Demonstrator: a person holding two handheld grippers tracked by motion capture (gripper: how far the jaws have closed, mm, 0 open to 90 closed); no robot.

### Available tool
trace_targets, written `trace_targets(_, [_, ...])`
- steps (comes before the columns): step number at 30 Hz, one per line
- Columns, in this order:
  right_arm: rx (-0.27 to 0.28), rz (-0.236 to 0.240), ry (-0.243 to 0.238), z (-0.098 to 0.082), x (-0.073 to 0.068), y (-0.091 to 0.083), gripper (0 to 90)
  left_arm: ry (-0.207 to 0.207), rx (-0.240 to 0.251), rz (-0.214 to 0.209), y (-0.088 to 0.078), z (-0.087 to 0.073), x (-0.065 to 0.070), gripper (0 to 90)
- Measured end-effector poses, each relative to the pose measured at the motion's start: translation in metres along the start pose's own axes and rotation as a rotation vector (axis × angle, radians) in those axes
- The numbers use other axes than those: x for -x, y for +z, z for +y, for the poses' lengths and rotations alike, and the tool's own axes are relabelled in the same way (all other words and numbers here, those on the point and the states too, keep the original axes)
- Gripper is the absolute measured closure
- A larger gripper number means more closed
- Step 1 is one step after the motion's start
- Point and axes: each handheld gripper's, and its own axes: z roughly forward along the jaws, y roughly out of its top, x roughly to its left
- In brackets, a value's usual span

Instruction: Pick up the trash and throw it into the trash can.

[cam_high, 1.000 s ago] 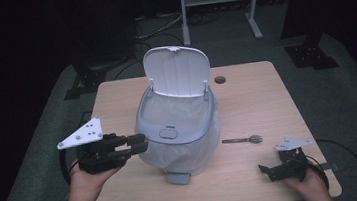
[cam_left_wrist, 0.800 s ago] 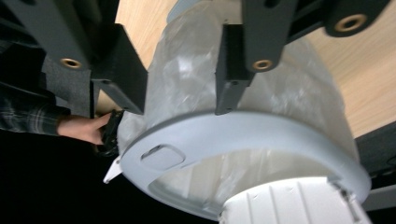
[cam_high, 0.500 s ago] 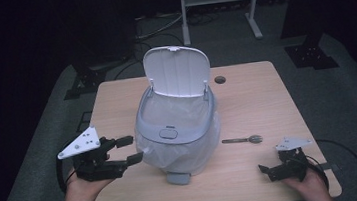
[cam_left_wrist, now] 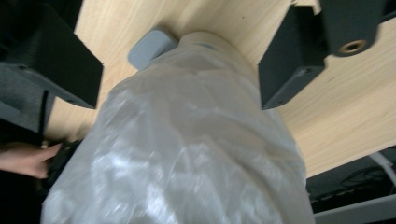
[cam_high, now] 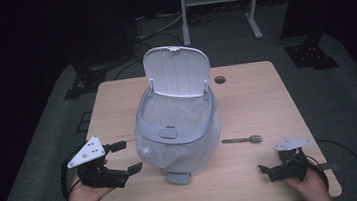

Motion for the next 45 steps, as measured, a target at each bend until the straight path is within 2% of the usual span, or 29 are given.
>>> trace_targets(10, [0.000, 0.000, 0.000, 0.000, 0.000, 0.000, 0.0, -0.002, -0.009, 0.034, 0.012, -0.024, -0.004, 2.4])
trace_targets(22, [0.000, 0.000, 0.000, 0.000, 0.000, 0.000, 0.0, -0.022, -0.037, 0.072, 0.025, -0.058, -0.008, 0.9])
trace_targets(25, [0.000, 0.000, 0.000, 0.000, 0.000, 0.000, 0.0, -0.030, -0.054, 0.088, 0.029, -0.068, -0.008, 1.0])
trace_targets(26, [0.000, 0.000, 0.000, 0.000, 0.000, 0.000, 0.0, -0.025, -0.079, 0.099, 0.031, -0.073, -0.008, 1.0])
trace_targets(28, [0.000, 0.000, -0.001, 0.000, 0.000, 0.000, 0.0, -0.022, -0.087, 0.108, 0.033, -0.076, -0.009, 1.0])
trace_targets(32, [0.000, 0.000, 0.000, 0.000, 0.000, 0.000, 0.0, -0.014, -0.135, 0.147, 0.040, -0.086, -0.011, 1.0])
trace_targets(36, [0.000, 0.000, 0.001, 0.000, 0.000, 0.000, 0.0, -0.025, -0.153, 0.148, 0.044, -0.093, -0.014, 1.0])
trace_targets(43, [0.001, 0.004, -0.006, 0.001, 0.001, 0.001, 0.0, -0.019, -0.233, 0.137, 0.059, -0.107, -0.016, 1.0])
trace_targets(45, [0.001, 0.005, -0.007, 0.002, 0.002, 0.002, 0.0, -0.019, -0.238, 0.138, 0.061, -0.109, -0.017, 1.0])
